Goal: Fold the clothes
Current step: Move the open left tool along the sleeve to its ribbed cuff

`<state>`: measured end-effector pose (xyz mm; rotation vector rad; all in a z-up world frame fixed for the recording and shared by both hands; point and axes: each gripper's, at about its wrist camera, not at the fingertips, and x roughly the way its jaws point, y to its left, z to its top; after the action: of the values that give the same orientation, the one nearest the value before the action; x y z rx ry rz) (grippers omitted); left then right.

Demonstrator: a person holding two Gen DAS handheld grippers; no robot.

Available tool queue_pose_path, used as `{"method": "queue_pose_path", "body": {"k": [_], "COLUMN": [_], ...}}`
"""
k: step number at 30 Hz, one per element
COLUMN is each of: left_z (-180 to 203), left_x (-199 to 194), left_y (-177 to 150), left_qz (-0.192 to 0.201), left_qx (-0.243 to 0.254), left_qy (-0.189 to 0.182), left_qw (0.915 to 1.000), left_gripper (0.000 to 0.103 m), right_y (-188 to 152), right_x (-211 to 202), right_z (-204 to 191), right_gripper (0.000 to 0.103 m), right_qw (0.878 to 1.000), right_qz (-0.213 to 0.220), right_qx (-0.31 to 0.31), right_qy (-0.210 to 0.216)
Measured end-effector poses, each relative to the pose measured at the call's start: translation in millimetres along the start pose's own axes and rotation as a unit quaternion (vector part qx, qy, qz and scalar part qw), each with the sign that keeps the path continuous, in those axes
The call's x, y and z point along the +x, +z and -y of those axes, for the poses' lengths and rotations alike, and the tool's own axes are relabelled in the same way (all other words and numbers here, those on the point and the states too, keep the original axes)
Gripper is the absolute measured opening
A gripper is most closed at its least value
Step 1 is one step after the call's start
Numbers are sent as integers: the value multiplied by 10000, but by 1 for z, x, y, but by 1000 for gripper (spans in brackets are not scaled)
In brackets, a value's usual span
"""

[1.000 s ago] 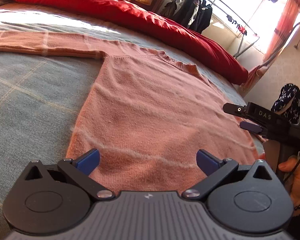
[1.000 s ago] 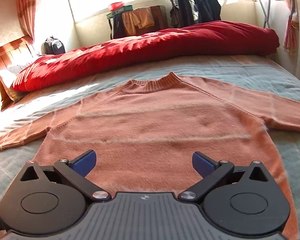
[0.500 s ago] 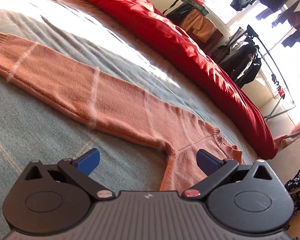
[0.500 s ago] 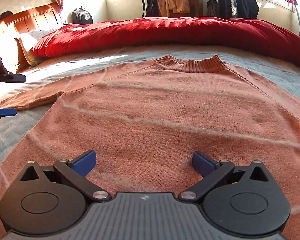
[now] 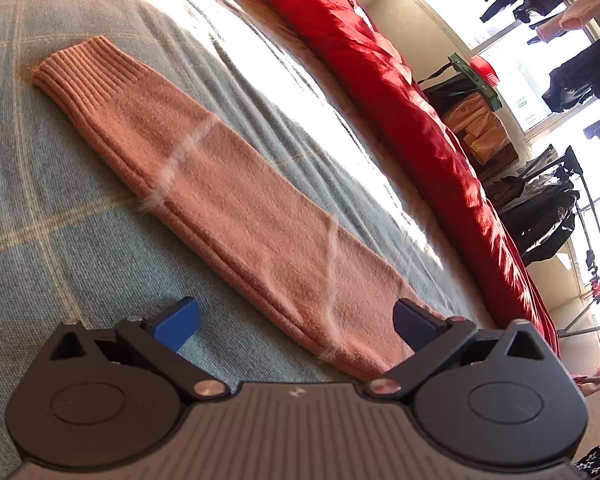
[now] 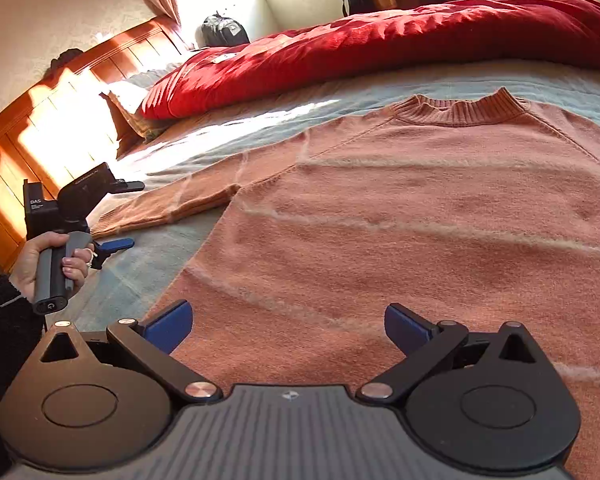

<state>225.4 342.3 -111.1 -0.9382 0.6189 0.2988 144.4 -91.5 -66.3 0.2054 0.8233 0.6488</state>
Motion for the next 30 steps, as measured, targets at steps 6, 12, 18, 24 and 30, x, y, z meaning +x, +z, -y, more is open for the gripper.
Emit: {"method": "queue_pose_path", "body": {"k": [6, 12, 18, 24, 30], "left_z": [-20, -28, -39, -40, -45], "left_x": [8, 14, 19, 33, 30], "left_y": [17, 27, 40, 55, 50], "left_qz": [322, 551, 821, 1040, 1147], "left_qx": [-297, -364, -569, -397, -326], "left_qy": [-189, -324, -559, -596, -760], "left_qw": [9989, 9973, 9934, 9920, 9900], "left_gripper": [102, 102, 102, 102, 102], "right_y": [0, -1, -2, -3, -4], "right_x": [7, 16, 25, 37, 40], "right_z": [-14, -19, -15, -11, -8], "right_gripper": [103, 103, 103, 103, 103], "right_qw": [9990, 9982, 9990, 9986, 9988], "right_qz": [-64, -132, -195, -299, -279], "right_qx": [-52, -113, -59, 51, 59], "right_qy": [431, 569, 400, 424, 410]}}
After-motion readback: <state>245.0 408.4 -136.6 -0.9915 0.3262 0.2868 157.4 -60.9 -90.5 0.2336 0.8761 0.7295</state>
